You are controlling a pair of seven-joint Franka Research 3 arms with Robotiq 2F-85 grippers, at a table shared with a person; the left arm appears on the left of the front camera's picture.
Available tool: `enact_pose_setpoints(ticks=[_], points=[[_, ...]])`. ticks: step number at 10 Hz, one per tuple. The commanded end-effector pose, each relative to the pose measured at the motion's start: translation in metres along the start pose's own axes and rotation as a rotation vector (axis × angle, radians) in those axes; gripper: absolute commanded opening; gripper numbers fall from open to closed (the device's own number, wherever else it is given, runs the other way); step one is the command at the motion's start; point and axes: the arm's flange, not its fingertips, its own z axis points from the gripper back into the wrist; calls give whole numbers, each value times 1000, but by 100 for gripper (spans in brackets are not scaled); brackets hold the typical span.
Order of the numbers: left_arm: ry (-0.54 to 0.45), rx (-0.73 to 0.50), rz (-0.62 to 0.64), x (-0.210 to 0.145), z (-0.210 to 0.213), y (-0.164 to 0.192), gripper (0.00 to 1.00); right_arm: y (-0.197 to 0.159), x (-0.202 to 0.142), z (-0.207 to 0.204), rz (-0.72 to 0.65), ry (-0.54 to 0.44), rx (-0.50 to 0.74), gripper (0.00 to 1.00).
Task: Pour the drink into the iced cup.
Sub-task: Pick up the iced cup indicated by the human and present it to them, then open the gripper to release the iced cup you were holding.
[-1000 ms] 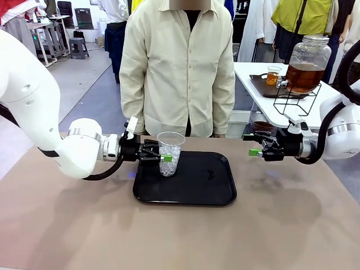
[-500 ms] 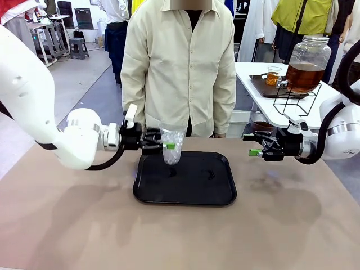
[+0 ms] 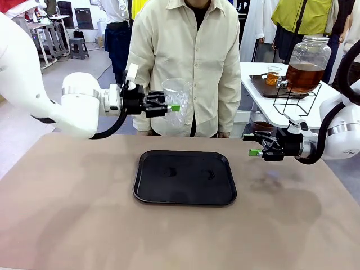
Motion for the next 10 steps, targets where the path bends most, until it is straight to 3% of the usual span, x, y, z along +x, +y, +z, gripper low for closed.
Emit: enact_pose_setpoints(ticks=[1,2,10], points=[[-2,-20,40,6,-6,14,60,0,2,-2,3,0,3,100],[0,0,0,0,0,0,60,0,2,-2,3,0,3,100],[0,0,0,0,0,0,60,0,2,-2,3,0,3,100]])
